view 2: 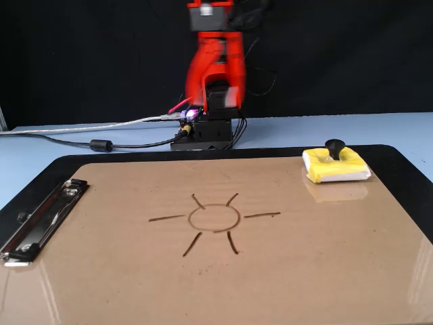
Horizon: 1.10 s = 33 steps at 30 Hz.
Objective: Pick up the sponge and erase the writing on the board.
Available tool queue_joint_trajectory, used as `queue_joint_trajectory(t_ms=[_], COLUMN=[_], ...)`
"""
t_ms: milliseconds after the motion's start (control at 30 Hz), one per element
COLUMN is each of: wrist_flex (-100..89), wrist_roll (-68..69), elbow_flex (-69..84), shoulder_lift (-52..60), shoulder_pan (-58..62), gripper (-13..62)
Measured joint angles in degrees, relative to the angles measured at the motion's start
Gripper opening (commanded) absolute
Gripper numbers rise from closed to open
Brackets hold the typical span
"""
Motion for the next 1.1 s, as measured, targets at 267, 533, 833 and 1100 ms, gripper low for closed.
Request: queue_joint_trajectory(t_ms=[267,533,833,1100], wrist_flex=[-52.73,-84.73,-98.53,-99.14], wrist_roll=[-19.78,-10.02,-9.49,-8.88], elbow_flex=[23.73,35.95,35.77,35.95], shoulder_lift=[-0.62,-12.3,-27.07,-29.18], shoulder_pan=[-27.69,-29.09,-35.42,-35.6], gripper=[33.0,33.0,33.3,33.1])
